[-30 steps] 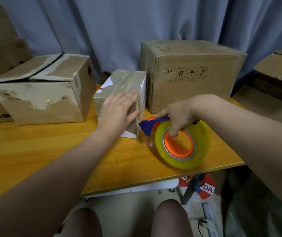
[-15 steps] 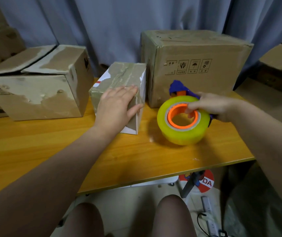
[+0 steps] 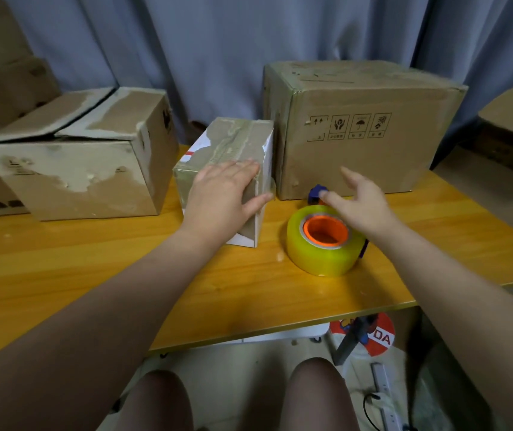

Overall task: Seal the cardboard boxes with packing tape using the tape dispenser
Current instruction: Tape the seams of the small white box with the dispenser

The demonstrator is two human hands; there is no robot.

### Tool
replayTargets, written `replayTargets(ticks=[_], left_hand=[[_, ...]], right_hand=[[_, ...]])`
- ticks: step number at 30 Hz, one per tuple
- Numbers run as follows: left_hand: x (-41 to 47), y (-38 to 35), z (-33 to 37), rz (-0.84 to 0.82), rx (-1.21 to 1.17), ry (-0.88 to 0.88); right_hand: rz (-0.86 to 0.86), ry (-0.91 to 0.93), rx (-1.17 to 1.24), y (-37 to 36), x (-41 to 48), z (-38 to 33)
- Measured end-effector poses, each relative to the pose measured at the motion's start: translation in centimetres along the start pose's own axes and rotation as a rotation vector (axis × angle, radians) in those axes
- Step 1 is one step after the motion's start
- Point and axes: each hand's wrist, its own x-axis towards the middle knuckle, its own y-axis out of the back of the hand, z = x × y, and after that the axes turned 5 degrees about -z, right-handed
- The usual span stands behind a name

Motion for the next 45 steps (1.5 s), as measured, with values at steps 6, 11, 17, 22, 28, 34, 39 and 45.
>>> replayTargets(ticks=[6,11,17,22,28,34,39,45], left_hand=[[0.5,0.9,1.2,0.0,-0.06,0.073],[0.2,1.6,1.1,-0.06,-0.057,0.064],[0.5,1.9,1.0,-0.121,-0.051,0.049],[0.5,3.2,-0.3,-0.254,-0.043,-0.051],[-1.2,3.9,-6.5,-0.263,0.139,-0.018],[-1.7,2.1,-6.9,-0.099,-0.095,0.081],[-1.9,1.2,-7.0,-0.032,-0.157,0.086],[-2.0,0.8,-7.1,0.006,-0.173,0.084]], right_hand=[[-0.084,0.265,-0.132,-6.3,-3.2,-5.9],[0.25,0.253,-0.331,-8.6,-2.5,-6.4],[0.508,0.367,-0.305,-9.5,-3.3,-4.7],[0.484,0.384,-0.3,-9.2,-3.0,-3.6],[0.334,0.324,-0.158,-10.2,-3.1,-3.0],[0.339,0.287,-0.019,-12.7,-3.4,-3.8],[0.417,0.292,0.086,-14.4,-3.5,-4.1],[0.378,0.237,0.179,-16.1,-4.5,-4.7]])
